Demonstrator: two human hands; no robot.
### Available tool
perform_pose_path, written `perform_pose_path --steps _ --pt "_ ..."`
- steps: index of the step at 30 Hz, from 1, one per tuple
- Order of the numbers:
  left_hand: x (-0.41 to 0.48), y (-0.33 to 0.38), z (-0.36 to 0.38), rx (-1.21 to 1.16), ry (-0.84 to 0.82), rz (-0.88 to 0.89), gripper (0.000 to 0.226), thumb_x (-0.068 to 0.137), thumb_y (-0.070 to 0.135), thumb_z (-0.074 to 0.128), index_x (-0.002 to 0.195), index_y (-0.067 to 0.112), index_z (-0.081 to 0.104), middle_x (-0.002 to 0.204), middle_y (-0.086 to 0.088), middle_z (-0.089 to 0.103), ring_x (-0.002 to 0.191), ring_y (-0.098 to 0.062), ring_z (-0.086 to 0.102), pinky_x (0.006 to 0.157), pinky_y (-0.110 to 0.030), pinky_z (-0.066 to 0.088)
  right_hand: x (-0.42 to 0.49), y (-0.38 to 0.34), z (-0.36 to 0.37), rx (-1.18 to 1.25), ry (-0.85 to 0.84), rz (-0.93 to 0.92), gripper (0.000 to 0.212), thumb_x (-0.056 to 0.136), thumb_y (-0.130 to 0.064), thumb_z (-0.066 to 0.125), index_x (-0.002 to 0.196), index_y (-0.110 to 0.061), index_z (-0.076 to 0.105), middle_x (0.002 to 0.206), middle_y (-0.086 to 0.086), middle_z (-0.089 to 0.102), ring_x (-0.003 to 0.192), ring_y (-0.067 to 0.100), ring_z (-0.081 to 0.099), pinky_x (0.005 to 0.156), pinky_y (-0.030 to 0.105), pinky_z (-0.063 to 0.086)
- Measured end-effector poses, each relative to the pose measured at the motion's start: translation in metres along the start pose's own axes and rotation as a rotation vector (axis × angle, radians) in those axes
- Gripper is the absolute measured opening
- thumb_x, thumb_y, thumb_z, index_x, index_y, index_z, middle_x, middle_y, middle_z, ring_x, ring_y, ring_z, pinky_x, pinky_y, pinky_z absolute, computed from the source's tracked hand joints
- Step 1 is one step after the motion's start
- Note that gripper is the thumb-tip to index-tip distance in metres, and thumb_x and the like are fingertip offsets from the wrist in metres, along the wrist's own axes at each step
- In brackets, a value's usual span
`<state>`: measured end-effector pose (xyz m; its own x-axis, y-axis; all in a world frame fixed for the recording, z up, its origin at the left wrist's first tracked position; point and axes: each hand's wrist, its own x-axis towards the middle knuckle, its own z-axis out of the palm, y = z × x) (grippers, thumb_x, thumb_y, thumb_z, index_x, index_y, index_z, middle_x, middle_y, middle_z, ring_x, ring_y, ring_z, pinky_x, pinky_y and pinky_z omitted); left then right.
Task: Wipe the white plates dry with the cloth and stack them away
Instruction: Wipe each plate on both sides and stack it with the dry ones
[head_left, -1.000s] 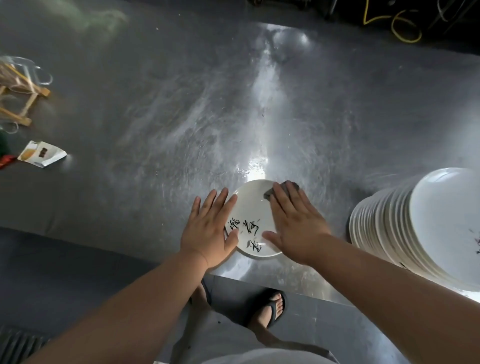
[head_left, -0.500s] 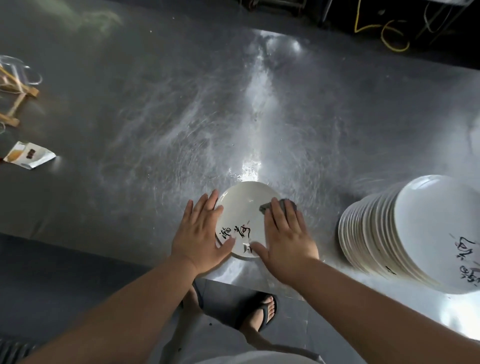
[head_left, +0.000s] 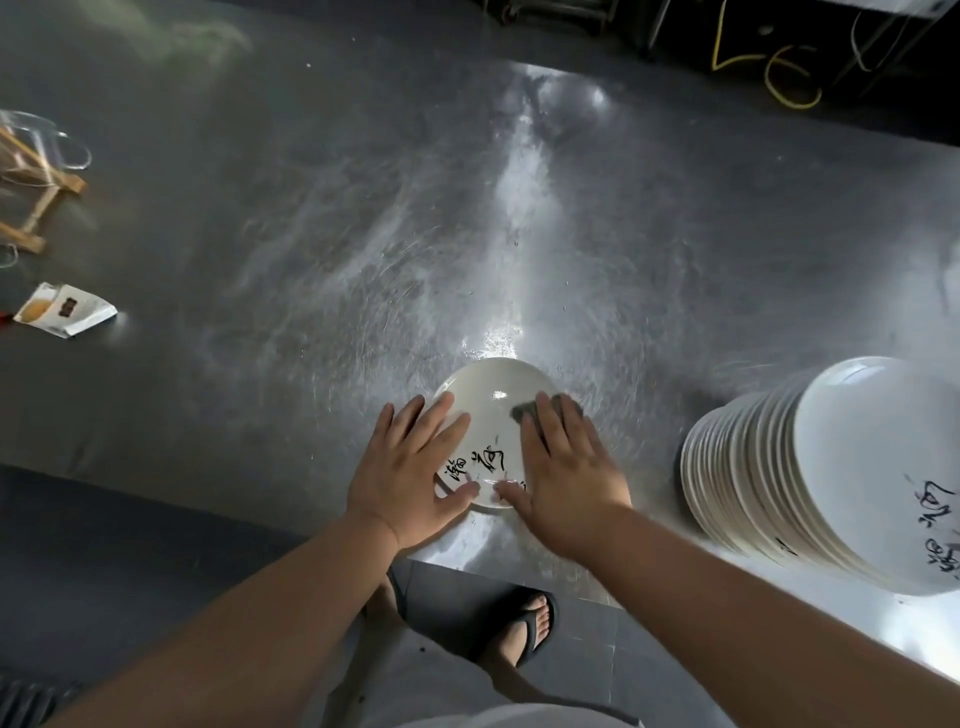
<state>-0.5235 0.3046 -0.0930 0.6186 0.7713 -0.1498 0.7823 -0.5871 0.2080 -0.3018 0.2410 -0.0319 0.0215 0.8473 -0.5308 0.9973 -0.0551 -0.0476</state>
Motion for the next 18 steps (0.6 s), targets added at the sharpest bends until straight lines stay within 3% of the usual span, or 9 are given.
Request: perform_pose_path --steps 5,9,11,14,18 --pt "-0.003 -0.004 0.003 -0.040 0.103 0.104 0.057 0.098 0.059 0.047 0.145 0.028 0.057 0.161 -0.005 0.039 0.149 -0.039 0.033 0.125 -0.060 0.022 0.055 0.012 -0.021 -0.065 0.053 -0.044 0.091 0.100 -0.071 0.015 0.166 -0.013 -0.009 0.173 0.006 -0.022 0.157 0.030 -0.027 0.129 0.049 -0.009" --pt "-0.004 -0.003 0.006 -0.051 0.130 0.079 0.043 0.098 0.054 0.049 0.131 0.028 0.061 0.163 -0.005 0.037 0.153 -0.037 0.027 0.126 -0.060 0.020 0.010 0.005 -0.001 -0.003 0.002 -0.108 0.094 0.098 -0.074 0.014 0.166 -0.015 -0.011 0.172 0.005 -0.025 0.156 0.030 -0.028 0.129 0.048 -0.010" --pt "-0.003 -0.003 0.006 -0.061 0.121 0.067 0.046 0.098 0.057 0.050 0.131 0.028 0.062 0.164 -0.003 0.037 0.154 -0.035 0.027 0.126 -0.059 0.018 -0.023 0.009 0.014 -0.020 0.028 -0.090 0.093 0.097 -0.075 0.015 0.167 -0.015 0.003 0.175 0.008 -0.011 0.160 0.033 -0.015 0.129 0.049 -0.005" --pt "-0.002 -0.004 0.007 -0.058 0.141 0.063 0.057 0.094 0.064 0.052 0.138 0.028 0.062 0.159 -0.002 0.044 0.150 -0.035 0.034 0.125 -0.060 0.020 -0.052 0.009 0.024 -0.005 0.058 -0.020 0.090 0.096 -0.073 0.025 0.162 -0.013 0.032 0.173 0.010 0.019 0.160 0.036 0.011 0.128 0.049 0.012" --pt "-0.003 -0.002 0.001 -0.008 0.083 0.061 0.064 0.093 0.069 0.052 0.149 0.038 0.052 0.158 -0.001 0.042 0.147 -0.034 0.034 0.127 -0.058 0.018 -0.002 0.017 0.000 -0.003 0.038 -0.015 0.093 0.097 -0.073 0.009 0.166 -0.011 0.001 0.174 0.013 -0.010 0.158 0.037 -0.018 0.130 0.049 -0.002"
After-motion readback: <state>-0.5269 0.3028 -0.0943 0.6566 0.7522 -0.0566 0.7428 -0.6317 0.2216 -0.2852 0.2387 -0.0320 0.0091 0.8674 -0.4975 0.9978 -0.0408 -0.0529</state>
